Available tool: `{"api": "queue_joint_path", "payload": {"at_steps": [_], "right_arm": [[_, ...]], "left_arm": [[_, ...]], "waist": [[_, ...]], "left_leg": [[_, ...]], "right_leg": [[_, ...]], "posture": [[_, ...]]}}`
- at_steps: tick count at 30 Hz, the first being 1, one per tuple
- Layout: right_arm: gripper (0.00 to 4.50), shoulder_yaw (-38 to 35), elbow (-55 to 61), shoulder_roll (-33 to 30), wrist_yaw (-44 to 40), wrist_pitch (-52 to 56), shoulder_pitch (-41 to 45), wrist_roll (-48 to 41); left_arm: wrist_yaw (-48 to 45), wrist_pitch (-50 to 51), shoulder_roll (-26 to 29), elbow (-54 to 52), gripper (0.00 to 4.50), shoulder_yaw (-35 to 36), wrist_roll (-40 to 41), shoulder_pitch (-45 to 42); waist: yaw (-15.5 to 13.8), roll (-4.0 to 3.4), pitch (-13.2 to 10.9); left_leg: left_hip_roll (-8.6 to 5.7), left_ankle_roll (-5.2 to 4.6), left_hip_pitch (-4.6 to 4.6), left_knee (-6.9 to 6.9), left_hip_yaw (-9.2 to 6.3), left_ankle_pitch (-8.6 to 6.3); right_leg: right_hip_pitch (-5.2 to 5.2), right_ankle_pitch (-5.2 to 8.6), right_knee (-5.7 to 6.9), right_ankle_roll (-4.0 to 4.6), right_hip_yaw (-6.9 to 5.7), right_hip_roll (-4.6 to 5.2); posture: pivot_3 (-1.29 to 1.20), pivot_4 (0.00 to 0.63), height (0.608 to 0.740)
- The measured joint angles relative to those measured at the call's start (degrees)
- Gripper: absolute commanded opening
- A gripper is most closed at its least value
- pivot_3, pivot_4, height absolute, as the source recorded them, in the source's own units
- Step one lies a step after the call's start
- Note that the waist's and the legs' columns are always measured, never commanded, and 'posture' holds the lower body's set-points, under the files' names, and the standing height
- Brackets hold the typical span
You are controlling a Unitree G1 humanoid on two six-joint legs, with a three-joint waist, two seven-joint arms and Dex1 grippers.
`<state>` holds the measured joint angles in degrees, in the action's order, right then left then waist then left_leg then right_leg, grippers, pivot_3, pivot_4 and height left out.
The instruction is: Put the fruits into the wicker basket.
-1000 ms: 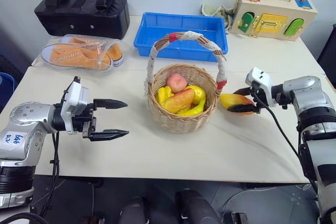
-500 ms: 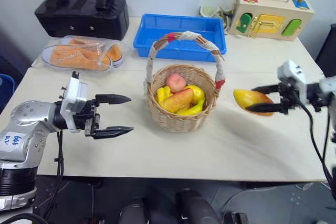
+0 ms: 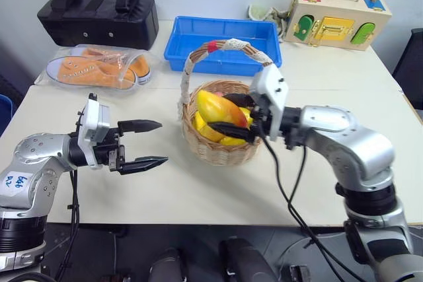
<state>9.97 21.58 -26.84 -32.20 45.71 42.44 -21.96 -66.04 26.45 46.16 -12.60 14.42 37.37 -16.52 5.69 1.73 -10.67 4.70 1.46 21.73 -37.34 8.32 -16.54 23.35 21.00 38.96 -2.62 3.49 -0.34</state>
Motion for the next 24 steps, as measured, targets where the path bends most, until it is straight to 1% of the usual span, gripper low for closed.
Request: {"api": "queue_joint_path", "payload": {"at_steps": [1, 2, 3, 7, 10, 12, 14, 16, 17, 19, 22, 24], "right_arm": [[3.9, 0.0, -0.3, 0.8, 2.1, -1.1, 0.1, 1.9], [4.11, 0.0, -0.3, 1.2, 2.9, -1.5, 0.1, 2.4], [4.48, 0.0, -0.3, 1.6, 3.1, -1.8, 0.0, 2.5], [4.48, -0.5, 1.1, 2.0, 3.4, -3.6, -0.8, 2.8], [4.48, -1.4, 5.9, 1.8, -1.5, -5.4, -4.6, -1.3], [4.48, -2.0, 8.5, 0.0, -5.4, -6.8, -7.2, -3.9], [4.48, -4.9, 10.5, -1.5, -7.8, -7.2, -11.1, -7.1], [4.48, -11.0, 12.9, -3.6, -10.1, -6.2, -17.3, -13.5], [4.48, -15.2, 14.5, -5.1, -11.4, -5.2, -22.0, -17.7], [4.48, -22.8, 15.3, -6.0, -12.8, -5.2, -29.5, -23.0], [4.48, -31.5, 13.4, -9.7, -18.9, -11.0, -41.1, -22.1], [4.48, -37.5, 8.4, -11.0, -21.9, -15.8, -46.1, -19.7]], "left_arm": [[0.3, 0.1, 0.0, -0.4, 4.5, 0.4, 0.4, 0.2], [0.4, 0.2, 0.0, -0.6, 4.5, 0.5, 0.6, 0.4], [0.6, 0.3, 0.0, -0.6, 4.5, 0.6, 0.7, 0.7], [1.5, 0.5, 0.0, -1.2, 4.5, 0.6, 1.0, 1.2], [1.6, 0.6, 0.0, -1.5, 4.5, 0.5, 1.3, 1.1], [1.6, 0.6, -0.1, -1.5, 4.5, 0.1, 1.4, 0.7], [1.6, 0.5, -0.4, -1.0, 4.5, -0.2, 1.4, 0.2], [1.4, 0.3, -0.8, 0.0, 4.5, -1.2, 1.3, -1.4], [1.0, 0.2, -0.7, 0.5, 4.5, -1.2, 1.3, -1.7], [0.3, -0.2, -0.8, 2.4, 4.5, -1.7, 1.2, -2.9], [-0.6, -0.8, -0.7, 3.6, 4.5, -2.2, 1.0, -3.8], [-1.2, -1.1, -0.7, 5.0, 4.5, -2.3, 0.7, -4.4]], "waist": [[-0.1, 0.02, 0.0], [-0.2, 0.01, 0.0], [-0.2, 0.02, 0.0], [-0.3, 0.02, 0.0], [-0.2, 0.02, 0.0], [-0.4, 0.02, 0.0], [-0.8, 0.03, 0.0], [-1.2, 0.04, 0.0], [-1.5, 0.06, 0.0], [-1.7, 0.07, 0.0], [-2.1, 0.07, 0.0], [-1.9, 0.08, 0.0]], "left_leg": [[0.0, 0.0, 0.24, -0.04, 0.0, 0.0], [0.01, 0.0, 0.35, -0.04, -0.01, 0.0], [0.02, 0.03, 0.39, -0.04, -0.01, -0.01], [0.04, 0.07, 0.41, 0.02, -0.03, 0.0], [0.04, 0.06, 0.42, -0.01, -0.02, -0.01], [0.03, 0.04, 0.4, -0.06, -0.04, -0.01], [0.03, -0.01, 0.38, -0.16, -0.08, -0.01], [-0.01, -0.1, 0.4, -0.18, -0.12, 0.03], [-0.03, -0.15, 0.39, -0.2, -0.18, 0.01], [-0.05, -0.21, 0.4, -0.24, -0.12, 0.0], [-0.11, -0.27, 0.35, -0.31, -0.11, -0.02], [-0.1, -0.29, 0.31, -0.37, -0.04, 0.0]], "right_leg": [[0.25, -0.01, 0.07, -0.01, -0.01, 0.0], [0.41, -0.01, 0.14, -0.02, -0.02, 0.0], [0.49, -0.01, 0.21, -0.02, -0.04, -0.01], [0.55, -0.01, 0.24, -0.02, -0.05, -0.04], [0.52, -0.01, 0.23, -0.02, -0.04, -0.06], [0.43, -0.01, 0.2, -0.02, -0.04, -0.06], [0.3, -0.01, 0.11, -0.02, -0.07, -0.06], [0.17, -0.01, -0.03, -0.02, -0.07, -0.05], [0.09, -0.01, -0.1, -0.03, -0.08, -0.03], [0.05, -0.02, -0.15, -0.03, -0.03, -0.02], [-0.02, -0.04, -0.17, -0.07, 0.0, -0.02], [-0.04, -0.09, -0.13, -0.12, 0.07, -0.07]], "posture": [[0.0, 0.15, 0.74], [0.0, 0.15, 0.74], [0.0, 0.15, 0.74], [0.0, 0.15, 0.74], [0.0, 0.15, 0.74], [0.0, 0.15, 0.74], [0.0, 0.15, 0.74], [0.0, 0.15, 0.74], [0.0, 0.15, 0.74], [0.0, 0.15, 0.74], [0.0, 0.15, 0.74], [0.0, 0.15, 0.74]]}}
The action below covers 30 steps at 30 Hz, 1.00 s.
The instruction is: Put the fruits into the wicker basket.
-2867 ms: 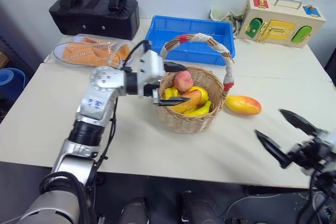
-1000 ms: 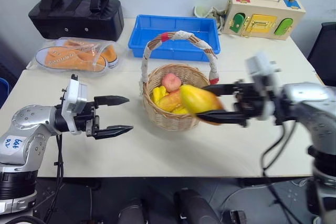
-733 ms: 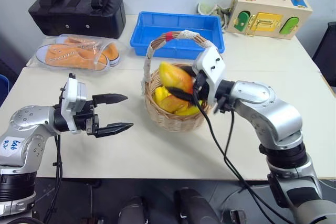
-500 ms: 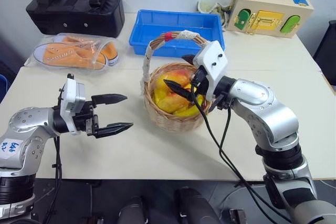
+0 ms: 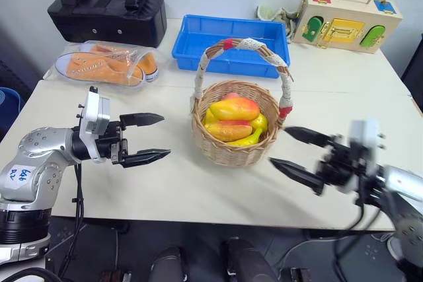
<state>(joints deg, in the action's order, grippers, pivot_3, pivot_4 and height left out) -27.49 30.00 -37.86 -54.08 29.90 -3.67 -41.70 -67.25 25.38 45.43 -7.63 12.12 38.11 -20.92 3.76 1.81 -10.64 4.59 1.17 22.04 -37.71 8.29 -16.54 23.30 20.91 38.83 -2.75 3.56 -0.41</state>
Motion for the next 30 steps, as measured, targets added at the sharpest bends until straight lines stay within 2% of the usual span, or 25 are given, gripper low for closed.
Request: {"api": "queue_joint_path", "payload": {"at_steps": [2, 6, 9, 13, 16, 19, 24, 28, 30], "right_arm": [[4.48, -4.2, -4.4, -0.8, -0.6, -3.4, -0.6, 1.6], [4.48, -3.3, -9.5, -4.2, -3.3, -6.5, 3.6, 3.0], [4.48, 1.9, -13.8, -5.0, -5.0, -6.7, 12.2, 3.2], [4.48, 9.7, -20.3, -5.2, -7.1, -5.7, 22.6, 3.9], [4.48, 17.7, -28.1, -3.4, -9.2, -5.1, 34.0, 6.8], [3.89, 22.5, -33.5, -0.1, -10.4, -5.9, 40.0, 9.3], [2.19, 25.9, -37.3, 1.6, -13.3, -6.3, 42.6, 10.8], [0.74, 25.7, -37.2, 1.7, -14.4, -6.2, 42.5, 10.7], [0.19, 24.0, -35.1, 0.3, -14.5, -5.8, 39.7, 9.5]], "left_arm": [[-0.5, -0.3, 0.0, 0.8, 4.5, 0.0, -0.1, -0.6], [-1.2, -0.5, -0.4, 1.8, 4.5, -0.9, -0.1, -2.7], [-1.4, -0.5, -0.5, 1.9, 4.5, -1.5, -0.1, -3.9], [-1.7, -0.5, -0.7, 2.0, 4.5, -1.8, -0.1, -4.3], [-1.7, -0.4, -1.0, 1.9, 4.5, -2.3, -0.1, -5.0], [-1.6, -0.2, -1.2, 1.7, 4.5, -2.4, -0.1, -5.3], [-1.1, 0.6, -1.3, 0.8, 4.5, -1.8, 0.0, -3.5], [-1.0, 1.3, -1.3, -0.9, 4.5, -1.8, 0.2, -2.6], [-0.6, 1.5, -1.5, -1.4, 4.5, -1.8, 0.4, -2.8]], "waist": [[0.5, 0.0, 0.0], [1.3, -0.01, 0.0], [1.6, -0.01, 0.0], [1.2, -0.04, -0.1], [1.3, -0.05, -0.1], [1.1, -0.06, -0.1], [0.8, -0.06, -0.1], [0.9, -0.06, -0.1], [0.7, -0.06, -0.1]], "left_leg": [[0.0, -0.03, -0.06, -0.01, 0.04, 0.04], [0.02, 0.03, -0.43, 0.1, 0.09, 0.07], [0.04, 0.09, -0.88, 0.31, 0.1, 0.07], [0.05, 0.11, -0.82, 0.41, 0.06, 0.08], [0.05, 0.1, -0.81, 0.34, 0.11, 0.08], [0.07, 0.11, -0.77, 0.4, 0.09, 0.08], [0.07, 0.11, -0.7, 0.4, 0.03, -0.05], [0.08, 0.12, -0.7, 0.4, 0.03, -0.07], [0.08, 0.13, -0.7, 0.39, -0.02, -0.07]], "right_leg": [[-0.02, -0.04, 0.08, -0.02, 0.04, 0.0], [-0.3, -0.04, 0.1, -0.01, 0.09, -0.05], [-0.71, -0.04, -0.05, -0.01, 0.1, -0.07], [-0.67, -0.04, -0.16, -0.01, 0.05, -0.05], [-0.65, -0.04, -0.16, -0.01, 0.07, -0.04], [-0.61, -0.04, -0.18, -0.01, 0.04, -0.04], [-0.57, -0.03, -0.18, -0.03, -0.05, 0.04], [-0.57, -0.02, -0.18, -0.04, -0.06, 0.04], [-0.58, -0.02, -0.17, -0.04, -0.1, 0.04]], "posture": [[0.0, 0.15, 0.74], [0.0, 0.15, 0.74], [0.0, 0.15, 0.74], [0.0, 0.15, 0.74], [0.0, 0.15, 0.74], [0.0, 0.15, 0.74], [0.0, 0.15, 0.74], [0.0, 0.15, 0.74], [0.0, 0.15, 0.74]]}}
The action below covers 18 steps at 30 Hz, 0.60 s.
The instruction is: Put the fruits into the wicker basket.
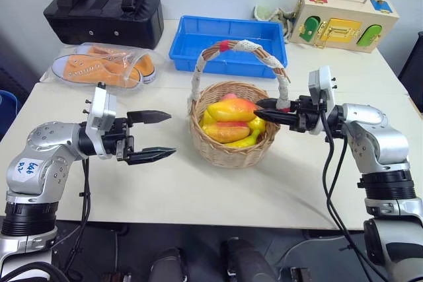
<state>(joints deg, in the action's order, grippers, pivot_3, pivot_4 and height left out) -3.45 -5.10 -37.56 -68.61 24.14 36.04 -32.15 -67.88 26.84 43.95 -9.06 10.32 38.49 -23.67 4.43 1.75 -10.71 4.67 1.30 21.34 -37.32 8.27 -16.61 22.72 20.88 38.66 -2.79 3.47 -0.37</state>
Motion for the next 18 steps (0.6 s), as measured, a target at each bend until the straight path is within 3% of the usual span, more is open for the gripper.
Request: {"api": "queue_joint_path", "payload": {"at_steps": [6, 11, 14, 18], "right_arm": [[0.19, -11.8, 7.9, -5.6, 3.9, 3.9, -11.6, -4.1], [0.19, -27.6, 8.7, -6.8, 9.5, -0.3, -26.4, -3.0], [0.19, -32.2, 5.0, -5.1, 12.3, -5.6, -27.7, -2.2], [0.19, -32.6, -2.6, -4.2, 14.5, -12.3, -25.1, 0.3]], "left_arm": [[0.2, 0.0, -1.1, 0.3, 4.5, -0.5, 0.2, -1.3], [-0.9, -1.2, -3.2, 4.0, 4.5, -2.5, -0.6, -4.6], [-2.2, -2.2, -4.7, 6.8, 4.5, -4.4, -1.4, -7.8], [-3.3, -3.1, -5.0, 9.3, 4.5, -5.3, -2.3, -9.7]], "waist": [[-1.0, 0.0, 0.0], [-1.6, -0.01, 0.0], [-0.7, -0.01, 0.0], [0.5, -0.02, 0.0]], "left_leg": [[-0.01, -0.03, 0.04, -0.04, 0.04, -0.01], [-0.07, -0.08, -0.01, -0.04, 0.06, 0.02], [-0.09, -0.14, -0.14, -0.07, 0.23, 0.06], [-0.07, -0.07, -0.2, -0.03, 0.21, 0.12]], "right_leg": [[-0.05, 0.0, -0.15, 0.0, 0.05, 0.0], [-0.22, 0.0, -0.35, 0.0, 0.09, -0.03], [-0.28, -0.09, -0.3, -0.08, 0.23, -0.05], [-0.25, -0.08, -0.19, -0.08, 0.24, -0.09]], "posture": [[0.0, 0.15, 0.74], [0.0, 0.15, 0.74], [0.0, 0.15, 0.74], [0.0, 0.15, 0.74]]}}
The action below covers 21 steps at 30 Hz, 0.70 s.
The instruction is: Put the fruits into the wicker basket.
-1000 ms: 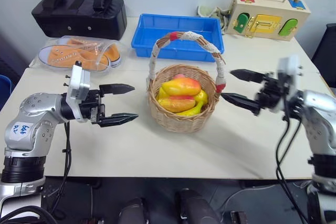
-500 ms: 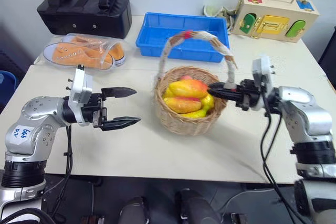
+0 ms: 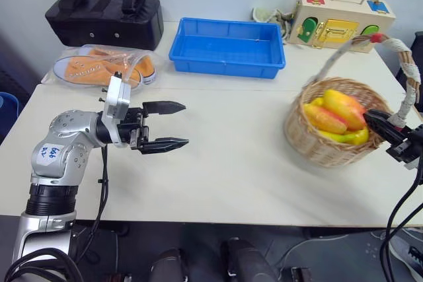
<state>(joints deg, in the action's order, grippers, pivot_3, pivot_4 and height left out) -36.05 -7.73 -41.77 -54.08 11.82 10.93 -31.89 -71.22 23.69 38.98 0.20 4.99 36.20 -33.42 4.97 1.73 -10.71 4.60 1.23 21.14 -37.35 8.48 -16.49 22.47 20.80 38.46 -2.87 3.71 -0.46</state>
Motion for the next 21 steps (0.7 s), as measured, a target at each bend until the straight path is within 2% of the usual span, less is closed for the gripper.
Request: {"api": "queue_joint_path", "payload": {"at_steps": [4, 11, 13, 17, 21], "right_arm": [[0.19, 1.0, -9.5, 0.0, 0.8, -4.9, 5.8, 1.5], [2.52, 3.9, -15.3, -1.2, -1.0, -5.7, 8.2, 2.2], [3.14, 3.9, -14.3, -2.0, -1.6, -5.4, 7.2, 1.8], [4.48, 1.3, -5.0, -5.2, -3.2, -2.5, -0.4, -0.6], [4.48, -4.5, 1.0, -8.4, -5.3, -1.7, -8.8, -1.3]], "left_arm": [[-0.7, -0.7, -0.2, 0.9, 4.5, -0.5, -0.6, -0.8], [-0.3, -0.6, -0.2, 0.4, 4.5, -0.5, -0.7, 0.1], [0.0, -0.5, -0.1, 0.3, 4.5, -0.5, -0.7, 0.6], [0.3, -0.5, 1.9, -0.2, 4.5, 0.5, -0.7, 2.8], [0.4, -0.5, 4.3, -0.1, 4.5, 2.2, -0.7, 5.1]], "waist": [[0.3, -0.06, 0.0], [-0.1, -0.11, 0.0], [-0.2, -0.12, -0.1], [-0.3, -0.14, -0.1], [-0.4, -0.13, -0.1]], "left_leg": [[0.03, 0.05, -0.03, 0.06, 0.03, 0.03], [0.02, 0.03, 0.02, 0.02, -0.01, 0.03], [0.02, 0.04, 0.03, 0.03, -0.03, 0.03], [0.03, 0.05, 0.05, 0.13, -0.1, 0.03], [0.02, 0.02, 0.04, 0.13, -0.12, 0.0]], "right_leg": [[0.05, 0.0, 0.03, 0.0, 0.03, -0.02], [0.04, 0.0, 0.02, 0.0, 0.02, 0.01], [0.05, 0.0, 0.03, 0.0, 0.0, 0.01], [0.06, 0.01, -0.01, -0.02, -0.05, 0.01], [-0.06, 0.01, -0.21, -0.02, -0.07, 0.02]], "posture": [[0.0, 0.15, 0.74], [0.0, 0.15, 0.74], [0.0, 0.15, 0.74], [0.0, 0.15, 0.74], [0.0, 0.15, 0.74]]}}
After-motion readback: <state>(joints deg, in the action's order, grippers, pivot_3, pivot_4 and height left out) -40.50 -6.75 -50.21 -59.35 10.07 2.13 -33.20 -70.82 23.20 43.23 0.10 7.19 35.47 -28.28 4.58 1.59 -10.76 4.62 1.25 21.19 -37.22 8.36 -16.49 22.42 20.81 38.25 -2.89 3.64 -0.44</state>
